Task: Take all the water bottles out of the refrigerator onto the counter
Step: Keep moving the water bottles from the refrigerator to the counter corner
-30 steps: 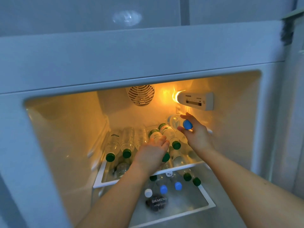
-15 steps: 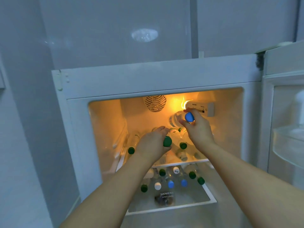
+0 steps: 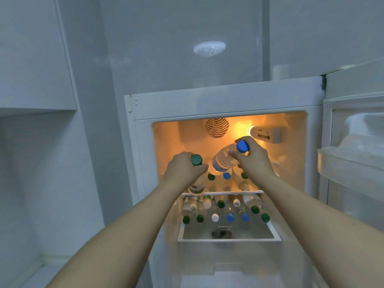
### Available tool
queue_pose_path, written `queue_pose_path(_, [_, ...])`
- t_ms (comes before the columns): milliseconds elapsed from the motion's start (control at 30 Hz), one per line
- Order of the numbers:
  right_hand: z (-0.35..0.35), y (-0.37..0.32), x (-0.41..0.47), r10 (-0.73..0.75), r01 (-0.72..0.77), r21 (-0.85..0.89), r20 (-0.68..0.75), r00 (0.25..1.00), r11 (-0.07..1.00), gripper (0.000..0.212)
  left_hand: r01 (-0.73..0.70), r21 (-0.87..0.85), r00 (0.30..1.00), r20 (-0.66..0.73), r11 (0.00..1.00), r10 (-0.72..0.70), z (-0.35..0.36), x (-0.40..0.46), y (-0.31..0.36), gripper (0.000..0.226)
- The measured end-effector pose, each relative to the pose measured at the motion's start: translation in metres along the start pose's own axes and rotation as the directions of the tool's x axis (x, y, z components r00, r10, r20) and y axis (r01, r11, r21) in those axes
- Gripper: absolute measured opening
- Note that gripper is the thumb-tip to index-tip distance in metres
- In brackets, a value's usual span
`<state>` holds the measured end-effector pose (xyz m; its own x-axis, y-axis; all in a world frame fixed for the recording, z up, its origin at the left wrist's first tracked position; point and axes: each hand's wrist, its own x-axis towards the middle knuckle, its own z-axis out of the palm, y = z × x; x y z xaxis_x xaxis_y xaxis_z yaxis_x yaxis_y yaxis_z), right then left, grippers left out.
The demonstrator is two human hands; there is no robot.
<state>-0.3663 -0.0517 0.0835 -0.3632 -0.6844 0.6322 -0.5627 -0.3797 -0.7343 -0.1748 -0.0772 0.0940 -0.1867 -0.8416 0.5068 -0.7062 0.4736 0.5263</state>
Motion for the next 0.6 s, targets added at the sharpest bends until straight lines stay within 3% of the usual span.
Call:
queue_pose_path(133, [0.000,-0.015,-0.016,0.018,-0.024,0.040,0.136,0.991,0.999,0.025,0.148,-0.031,0.989,0.022,0.989,-0.147,-0.015,-0.022,-0.011,0.035])
queue_pose_path(233, [0.002,-0.028,-0.024,0.080,-0.088,0.009,0.325,0.942,0.996,0.028,0.258,-0.068,0.965,0.075,0.964,-0.252,-0.028,-0.037,-0.021,0.032])
queue_pose_path(333, [0.008,-0.036,-0.030,0.150,-0.140,-0.060,0.522,0.839,0.988,0.027,0.350,-0.059,0.930,0.143,0.935,-0.339,-0.042,-0.055,-0.034,0.031])
queue_pose_path(433, [0.024,-0.036,-0.040,0.232,-0.151,-0.176,0.696,0.679,0.973,0.030,0.455,0.007,0.875,0.184,0.890,-0.449,-0.059,-0.078,-0.050,0.032])
queue_pose_path(600, [0.061,-0.035,-0.068,0.244,-0.080,-0.233,0.861,0.446,0.969,0.036,0.577,0.084,0.788,0.205,0.813,-0.581,-0.074,-0.112,-0.082,0.038])
